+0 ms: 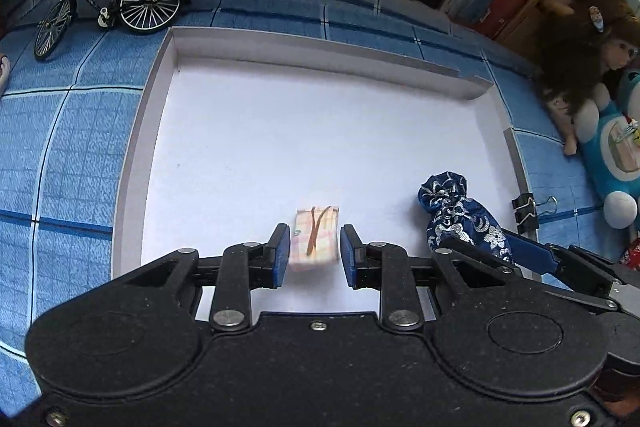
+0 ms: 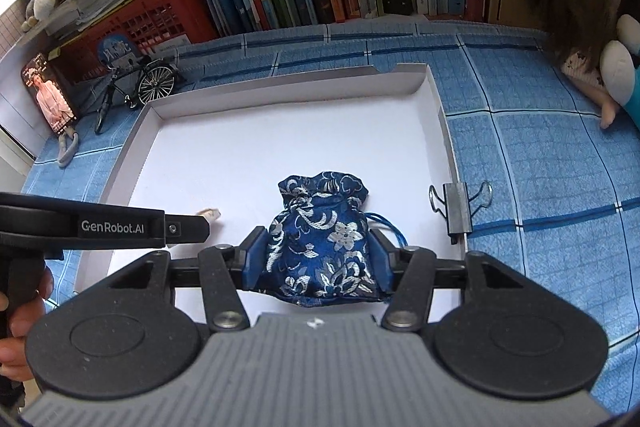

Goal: Organize soft objects
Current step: 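Carry the pouch and packet into the white tray and open both tools, then withdraw both open tools from the tray back toward the table items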

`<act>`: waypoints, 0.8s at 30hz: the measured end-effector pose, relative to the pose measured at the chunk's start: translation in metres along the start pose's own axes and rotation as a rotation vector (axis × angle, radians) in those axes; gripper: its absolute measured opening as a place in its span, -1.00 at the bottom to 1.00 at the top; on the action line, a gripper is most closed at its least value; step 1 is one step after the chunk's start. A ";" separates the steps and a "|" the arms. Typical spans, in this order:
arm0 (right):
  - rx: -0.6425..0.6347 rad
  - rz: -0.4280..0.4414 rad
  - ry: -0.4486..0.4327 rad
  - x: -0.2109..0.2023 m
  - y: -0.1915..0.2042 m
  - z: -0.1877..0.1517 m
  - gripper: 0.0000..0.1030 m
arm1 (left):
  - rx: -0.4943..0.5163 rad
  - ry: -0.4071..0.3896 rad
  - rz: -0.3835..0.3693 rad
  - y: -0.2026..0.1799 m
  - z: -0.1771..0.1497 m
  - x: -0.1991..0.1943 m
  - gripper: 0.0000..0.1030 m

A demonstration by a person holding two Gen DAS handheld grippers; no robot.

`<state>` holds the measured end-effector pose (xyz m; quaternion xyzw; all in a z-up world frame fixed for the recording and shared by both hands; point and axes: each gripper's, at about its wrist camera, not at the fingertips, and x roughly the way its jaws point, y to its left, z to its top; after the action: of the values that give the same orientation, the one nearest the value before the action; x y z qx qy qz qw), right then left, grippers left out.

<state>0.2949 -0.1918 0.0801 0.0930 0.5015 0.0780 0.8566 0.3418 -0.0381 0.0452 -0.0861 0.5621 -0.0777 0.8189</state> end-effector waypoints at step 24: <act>-0.091 0.020 -0.198 -0.076 0.012 -0.020 0.71 | 0.114 -0.140 -0.003 0.005 -0.045 -0.084 0.26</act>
<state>0.2400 -0.1961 0.1373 0.0662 0.4092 0.0999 0.9046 0.2704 -0.0169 0.1047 -0.0454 0.4983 -0.1043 0.8595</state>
